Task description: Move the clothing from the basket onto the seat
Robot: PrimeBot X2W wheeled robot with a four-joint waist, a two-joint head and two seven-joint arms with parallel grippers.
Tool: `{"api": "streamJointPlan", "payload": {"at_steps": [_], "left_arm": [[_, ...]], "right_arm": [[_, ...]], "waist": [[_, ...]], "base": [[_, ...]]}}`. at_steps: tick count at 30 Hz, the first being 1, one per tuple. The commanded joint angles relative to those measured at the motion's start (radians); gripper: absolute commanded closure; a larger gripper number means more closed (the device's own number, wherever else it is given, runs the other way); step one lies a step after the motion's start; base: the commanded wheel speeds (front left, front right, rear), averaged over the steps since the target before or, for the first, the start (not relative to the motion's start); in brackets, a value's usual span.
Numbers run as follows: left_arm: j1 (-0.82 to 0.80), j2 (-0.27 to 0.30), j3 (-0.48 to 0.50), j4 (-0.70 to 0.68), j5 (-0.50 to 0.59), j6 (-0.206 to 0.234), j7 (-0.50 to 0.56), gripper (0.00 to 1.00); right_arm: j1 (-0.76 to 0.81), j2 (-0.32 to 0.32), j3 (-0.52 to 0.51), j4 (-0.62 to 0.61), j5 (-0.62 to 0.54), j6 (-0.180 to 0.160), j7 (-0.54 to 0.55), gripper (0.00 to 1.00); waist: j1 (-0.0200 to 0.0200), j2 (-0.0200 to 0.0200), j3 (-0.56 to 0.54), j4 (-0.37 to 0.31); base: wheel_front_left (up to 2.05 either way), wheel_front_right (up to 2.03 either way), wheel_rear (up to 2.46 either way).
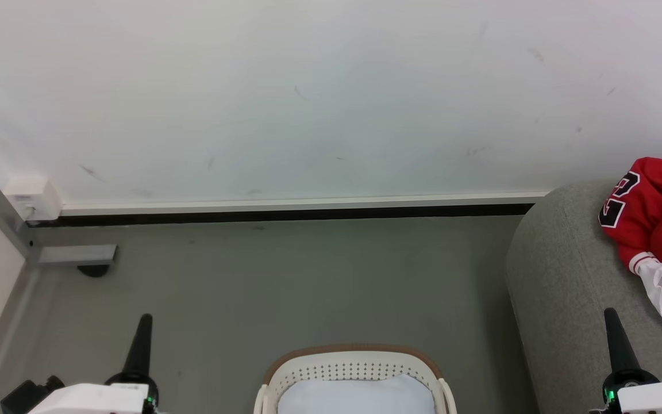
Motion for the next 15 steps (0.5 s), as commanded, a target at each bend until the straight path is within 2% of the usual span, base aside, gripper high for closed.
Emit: {"api": "streamJointPlan", "payload": {"at_steps": [1, 15], "left_arm": [[-0.018, 0.008, 0.004, -0.010, -0.029, 0.004, 0.005, 1.00], [-0.022, 0.008, 0.015, -0.023, -0.149, 0.011, 0.037, 1.00]], "right_arm": [[-0.019, -0.013, -0.001, -0.012, 0.025, -0.001, 0.004, 1.00], [-0.025, -0.036, 0.012, -0.017, 0.168, -0.002, 0.010, 1.00]], "waist": [[-0.0001, 0.0000, 0.000, 0.001], [-0.0001, 0.0000, 0.000, 0.008]], "base": [[0.00, 0.00, 0.00], [0.00, 0.00, 0.00]]}}
